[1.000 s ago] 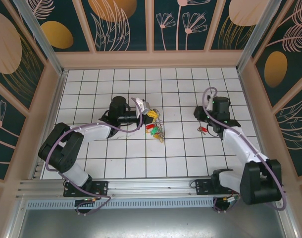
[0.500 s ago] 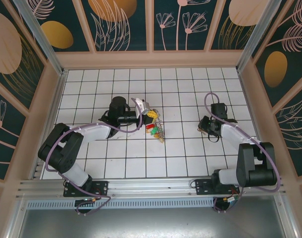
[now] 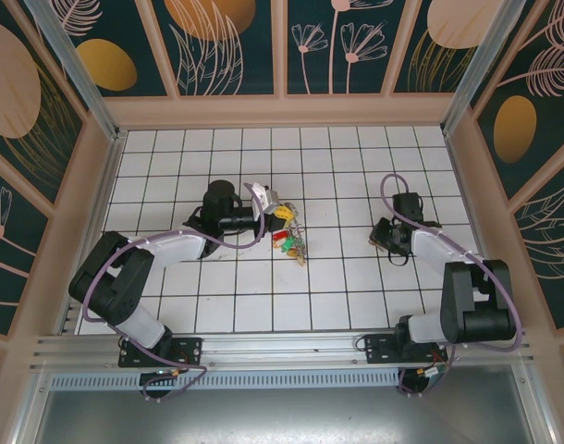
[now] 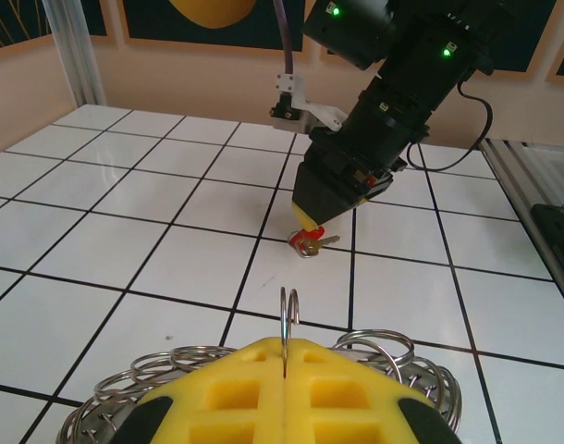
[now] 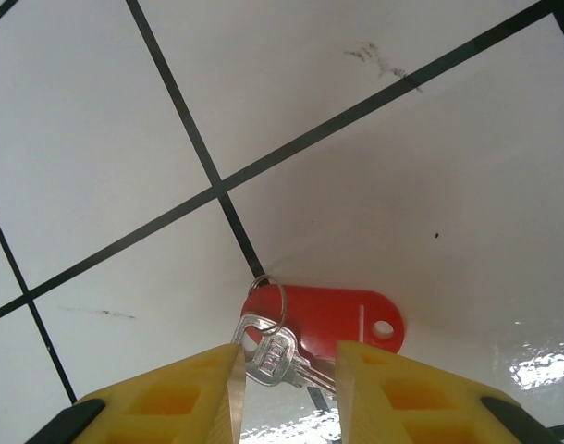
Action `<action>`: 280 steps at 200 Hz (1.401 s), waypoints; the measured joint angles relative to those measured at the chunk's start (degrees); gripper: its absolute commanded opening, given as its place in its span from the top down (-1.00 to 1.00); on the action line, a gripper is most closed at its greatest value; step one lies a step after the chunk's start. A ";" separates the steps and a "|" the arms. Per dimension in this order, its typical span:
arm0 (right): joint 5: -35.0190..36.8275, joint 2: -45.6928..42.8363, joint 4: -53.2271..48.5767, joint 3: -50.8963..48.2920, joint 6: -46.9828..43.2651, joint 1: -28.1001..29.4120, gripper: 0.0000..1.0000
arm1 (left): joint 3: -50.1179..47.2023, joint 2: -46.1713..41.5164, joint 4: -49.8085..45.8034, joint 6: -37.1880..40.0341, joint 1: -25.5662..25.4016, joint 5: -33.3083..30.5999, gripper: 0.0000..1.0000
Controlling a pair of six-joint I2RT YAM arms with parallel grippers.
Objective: Put the keys on the keyring
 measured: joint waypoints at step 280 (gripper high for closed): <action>-1.75 7.43 2.99 4.04 -0.46 1.57 0.78 | 0.00 0.02 -0.42 0.15 0.00 -0.15 1.00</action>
